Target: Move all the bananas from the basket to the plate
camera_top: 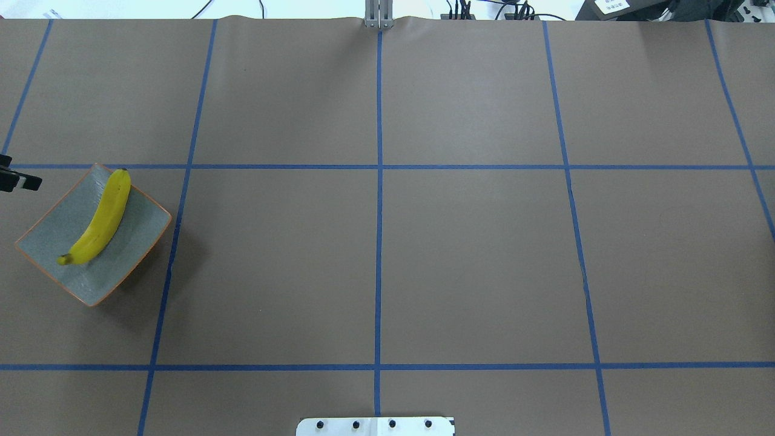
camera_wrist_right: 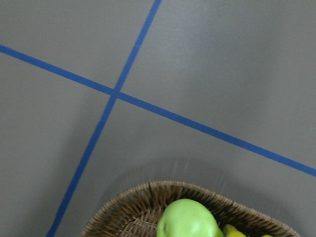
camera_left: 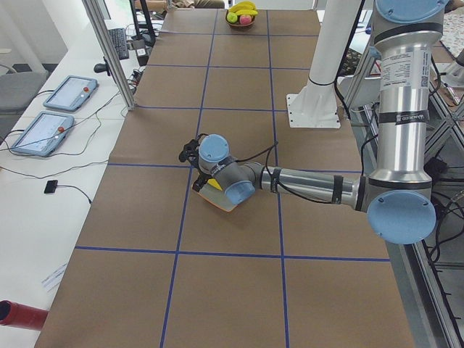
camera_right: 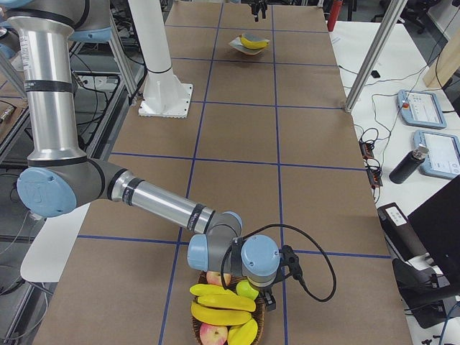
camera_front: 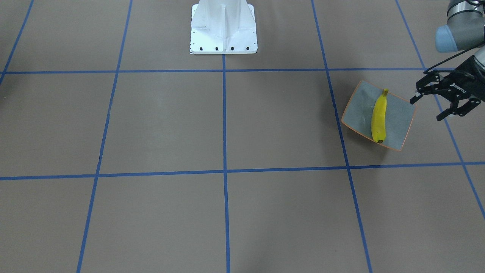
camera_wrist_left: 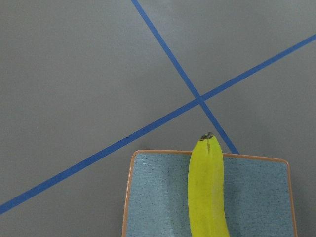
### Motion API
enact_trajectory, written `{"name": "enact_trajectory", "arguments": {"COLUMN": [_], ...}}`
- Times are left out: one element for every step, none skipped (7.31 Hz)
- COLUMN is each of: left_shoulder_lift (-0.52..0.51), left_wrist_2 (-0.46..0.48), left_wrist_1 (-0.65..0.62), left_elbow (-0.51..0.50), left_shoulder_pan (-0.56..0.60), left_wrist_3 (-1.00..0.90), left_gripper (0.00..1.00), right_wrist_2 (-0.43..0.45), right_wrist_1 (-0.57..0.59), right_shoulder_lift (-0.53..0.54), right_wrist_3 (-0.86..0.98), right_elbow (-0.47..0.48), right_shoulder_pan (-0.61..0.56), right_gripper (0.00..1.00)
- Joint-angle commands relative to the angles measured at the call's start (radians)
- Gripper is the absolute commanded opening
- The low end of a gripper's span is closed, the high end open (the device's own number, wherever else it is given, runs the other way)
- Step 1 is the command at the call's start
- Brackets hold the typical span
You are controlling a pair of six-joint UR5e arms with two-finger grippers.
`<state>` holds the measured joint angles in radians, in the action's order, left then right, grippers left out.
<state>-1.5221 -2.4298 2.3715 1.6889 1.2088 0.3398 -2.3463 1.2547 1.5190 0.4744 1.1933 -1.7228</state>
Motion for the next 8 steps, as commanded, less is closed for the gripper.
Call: {"name": "enact_trajectory", "arguments": {"left_shoulder_lift": [-0.001, -0.003, -0.006, -0.007, -0.009, -0.009, -0.009, -0.009], "left_wrist_2": [0.0, 0.002, 0.003, 0.003, 0.003, 0.003, 0.005, 0.005], "left_wrist_1": [0.0, 0.0, 0.002, 0.003, 0.003, 0.003, 0.005, 0.005], "left_elbow": [0.0, 0.0, 0.0, 0.002, 0.002, 0.002, 0.002, 0.002], "left_shoulder_pan": [0.0, 0.0, 0.0, 0.0, 0.0, 0.0, 0.0, 0.0], "left_wrist_3": [-0.007, -0.007, -0.007, -0.007, -0.007, -0.007, -0.008, -0.008], "left_gripper": [1.0, 1.0, 1.0, 1.0, 1.0, 1.0, 1.0, 1.0], "right_wrist_2": [0.005, 0.013, 0.031, 0.039, 0.039, 0.044, 0.057, 0.071], "right_wrist_1": [-0.003, -0.006, -0.015, -0.026, -0.027, -0.029, -0.029, -0.029], "right_shoulder_lift": [0.003, 0.015, 0.029, 0.042, 0.047, 0.058, 0.059, 0.062], "right_wrist_3": [0.001, 0.009, 0.009, 0.009, 0.012, 0.012, 0.012, 0.012], "right_elbow": [-0.04, -0.041, -0.041, -0.043, -0.043, -0.043, -0.044, -0.044], "right_shoulder_pan": [0.0, 0.002, 0.002, 0.006, 0.011, 0.017, 0.019, 0.02], "right_gripper": [0.98, 0.96, 0.87, 0.81, 0.81, 0.77, 0.77, 0.76]}}
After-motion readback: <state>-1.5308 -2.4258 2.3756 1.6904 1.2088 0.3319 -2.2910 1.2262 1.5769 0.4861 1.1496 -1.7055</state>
